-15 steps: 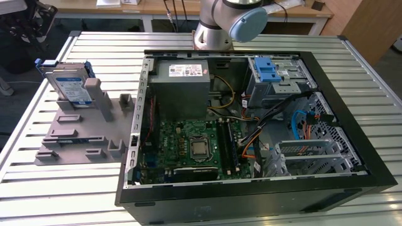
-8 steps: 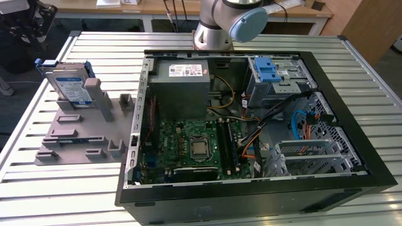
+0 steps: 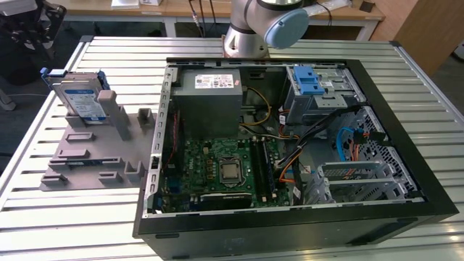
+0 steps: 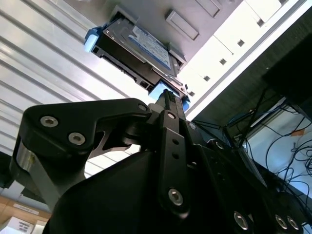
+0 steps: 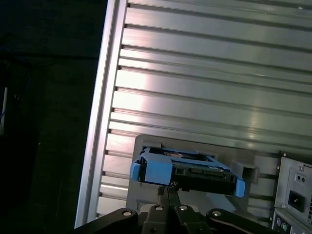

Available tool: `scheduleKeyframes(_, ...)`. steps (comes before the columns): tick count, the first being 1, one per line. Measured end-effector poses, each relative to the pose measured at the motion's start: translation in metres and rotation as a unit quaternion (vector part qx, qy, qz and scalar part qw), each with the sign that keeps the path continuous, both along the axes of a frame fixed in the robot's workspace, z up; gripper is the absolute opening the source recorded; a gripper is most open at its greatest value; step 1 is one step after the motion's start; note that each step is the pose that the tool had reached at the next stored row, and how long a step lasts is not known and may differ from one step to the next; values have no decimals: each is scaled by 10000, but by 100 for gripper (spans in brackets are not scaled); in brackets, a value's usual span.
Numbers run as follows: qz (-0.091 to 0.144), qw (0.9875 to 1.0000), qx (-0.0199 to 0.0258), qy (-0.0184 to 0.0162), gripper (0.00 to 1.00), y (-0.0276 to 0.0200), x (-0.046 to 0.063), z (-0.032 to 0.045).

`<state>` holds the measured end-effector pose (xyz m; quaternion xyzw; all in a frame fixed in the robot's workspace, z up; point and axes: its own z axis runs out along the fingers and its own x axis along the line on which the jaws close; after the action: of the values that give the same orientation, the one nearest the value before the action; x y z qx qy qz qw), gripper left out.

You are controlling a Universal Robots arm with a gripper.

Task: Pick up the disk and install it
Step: 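Pick up the disk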

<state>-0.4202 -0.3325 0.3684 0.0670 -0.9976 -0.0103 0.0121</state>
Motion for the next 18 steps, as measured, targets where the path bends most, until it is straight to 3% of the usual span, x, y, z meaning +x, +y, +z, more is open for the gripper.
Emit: scheduleKeyframes(18,555,9985,0,0,11,0,0,0)
